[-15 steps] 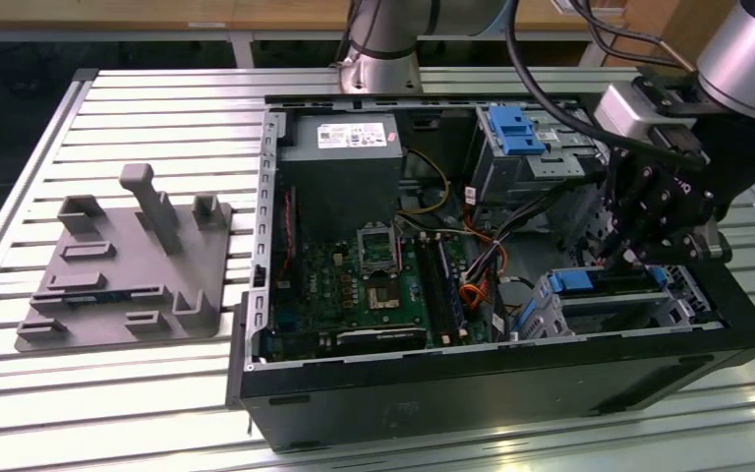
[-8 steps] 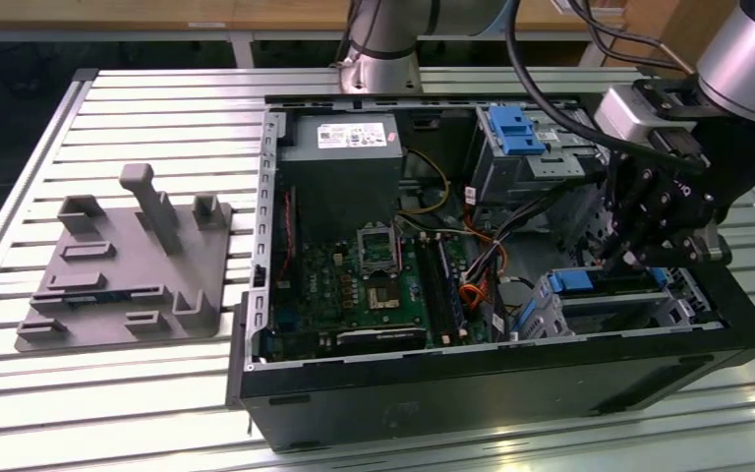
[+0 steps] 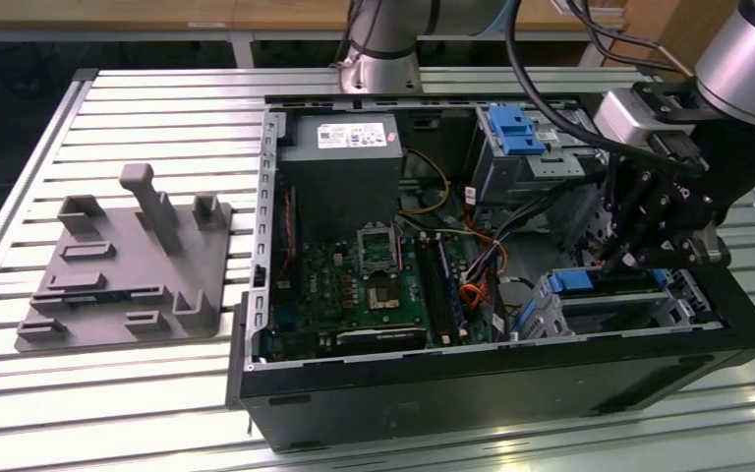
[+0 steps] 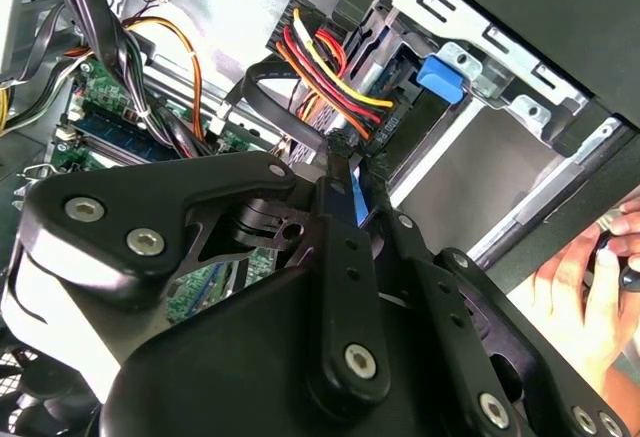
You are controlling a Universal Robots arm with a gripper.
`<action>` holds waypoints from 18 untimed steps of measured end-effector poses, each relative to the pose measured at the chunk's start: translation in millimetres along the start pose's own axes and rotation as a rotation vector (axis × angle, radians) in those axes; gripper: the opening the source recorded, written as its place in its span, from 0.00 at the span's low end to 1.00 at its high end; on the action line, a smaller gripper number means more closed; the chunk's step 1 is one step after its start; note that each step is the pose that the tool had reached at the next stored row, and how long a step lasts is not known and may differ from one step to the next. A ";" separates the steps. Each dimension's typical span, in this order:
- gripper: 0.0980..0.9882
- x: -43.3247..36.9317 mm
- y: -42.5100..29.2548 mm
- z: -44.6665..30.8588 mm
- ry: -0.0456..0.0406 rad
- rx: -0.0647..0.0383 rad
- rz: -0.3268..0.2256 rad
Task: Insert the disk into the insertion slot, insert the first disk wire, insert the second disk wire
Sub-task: 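Insert the second disk wire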
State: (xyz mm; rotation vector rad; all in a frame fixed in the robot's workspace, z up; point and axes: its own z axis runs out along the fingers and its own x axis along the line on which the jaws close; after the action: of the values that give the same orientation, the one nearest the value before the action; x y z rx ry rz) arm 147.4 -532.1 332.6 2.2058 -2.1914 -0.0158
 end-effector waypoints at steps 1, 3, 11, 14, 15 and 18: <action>0.11 0.0 0.0 0.2 0.0000 0.000 0.000; 0.11 0.0 0.0 0.7 0.0001 0.000 -0.001; 0.11 0.0 -0.1 2.5 0.0001 0.000 -0.003; 0.11 0.0 -0.1 3.2 0.0003 0.000 -0.004; 0.11 0.0 -0.1 3.5 0.0003 0.000 -0.005; 0.11 -0.1 -0.4 4.4 0.0003 0.000 -0.007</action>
State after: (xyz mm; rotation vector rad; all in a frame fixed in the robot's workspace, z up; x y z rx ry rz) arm 147.7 -532.1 328.2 2.2132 -2.1838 -0.0155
